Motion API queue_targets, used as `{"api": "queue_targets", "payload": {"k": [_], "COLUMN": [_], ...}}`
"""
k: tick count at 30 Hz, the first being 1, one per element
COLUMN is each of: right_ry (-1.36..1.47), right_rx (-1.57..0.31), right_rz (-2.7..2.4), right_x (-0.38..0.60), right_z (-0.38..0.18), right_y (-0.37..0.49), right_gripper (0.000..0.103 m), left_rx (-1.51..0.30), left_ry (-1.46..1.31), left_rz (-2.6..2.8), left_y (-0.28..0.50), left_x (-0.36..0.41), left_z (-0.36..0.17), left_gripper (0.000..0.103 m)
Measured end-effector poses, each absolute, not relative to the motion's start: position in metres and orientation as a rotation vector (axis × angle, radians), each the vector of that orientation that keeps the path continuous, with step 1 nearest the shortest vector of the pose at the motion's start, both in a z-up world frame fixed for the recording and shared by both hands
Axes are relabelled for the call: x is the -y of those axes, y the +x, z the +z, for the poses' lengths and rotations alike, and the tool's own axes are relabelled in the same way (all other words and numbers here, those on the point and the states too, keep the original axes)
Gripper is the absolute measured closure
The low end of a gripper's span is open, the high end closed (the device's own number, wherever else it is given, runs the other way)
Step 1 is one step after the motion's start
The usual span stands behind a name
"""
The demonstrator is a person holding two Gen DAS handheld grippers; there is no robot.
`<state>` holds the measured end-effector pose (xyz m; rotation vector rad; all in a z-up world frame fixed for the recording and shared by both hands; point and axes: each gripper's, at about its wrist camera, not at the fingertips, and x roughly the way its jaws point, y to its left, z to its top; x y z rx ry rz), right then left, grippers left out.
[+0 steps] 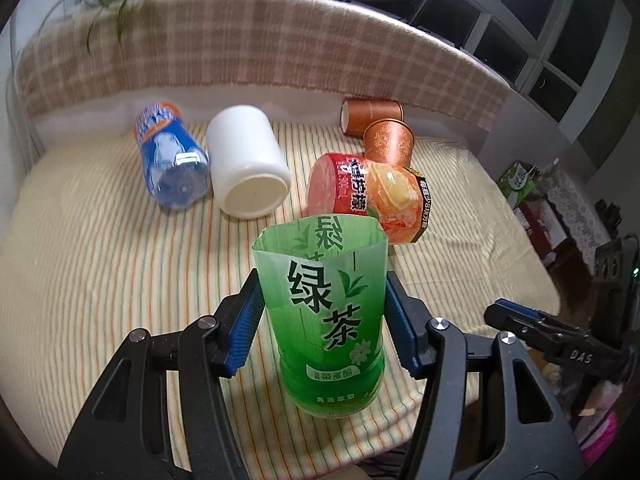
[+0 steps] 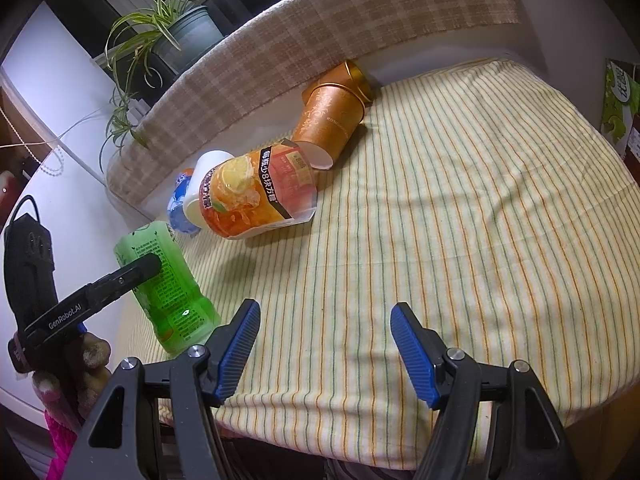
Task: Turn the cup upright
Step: 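Lower the green bottle upright onto the bed with the left gripper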
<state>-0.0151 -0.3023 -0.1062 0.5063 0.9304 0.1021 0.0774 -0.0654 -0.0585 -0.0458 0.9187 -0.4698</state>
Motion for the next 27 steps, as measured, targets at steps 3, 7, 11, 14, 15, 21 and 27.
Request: {"api": "queue_targets", "payload": {"k": [3,7,11,14,15,21,27], "right_ry": [0.51,0.512,0.513,0.517,0.517,0.514,0.51], "right_rx": [-0.929,-0.93,-0.93,-0.93,-0.931,-0.935,-0.933], "right_rz": [0.101,0.102,0.1,0.095,0.094,0.098,0.101], "right_x": [0.303,0.304,0.304,0.306,0.306,0.305,0.304], "right_z": [-0.107,-0.108,-0.108,-0.108,-0.108,-0.109,-0.107], "right_y": [-0.016,-0.016,-0.017,-0.018,-0.019,-0.019,-0.018], "right_gripper": [0.032,0.032,0.032,0.032,0.032,0.032,0.032], "left_rx": [-0.871,-0.814,-0.76,-0.725,-0.719,-0.705,-0.715], "left_ry": [0.004,0.044,0.076,0.096,0.097,0.068,0.067], "left_rz": [-0.451,-0.426,-0.403,-0.386,-0.383,-0.381,-0.389], "left_y": [0.074,0.071,0.067,0.067,0.067,0.069,0.062], "left_x": [0.07,0.074,0.075,0.075,0.075,0.07,0.069], "left_z": [-0.057,-0.057,-0.058,-0.06,-0.061,-0.063,-0.062], "left_gripper": [0.044,0.044,0.044,0.044,0.044,0.044,0.044]}}
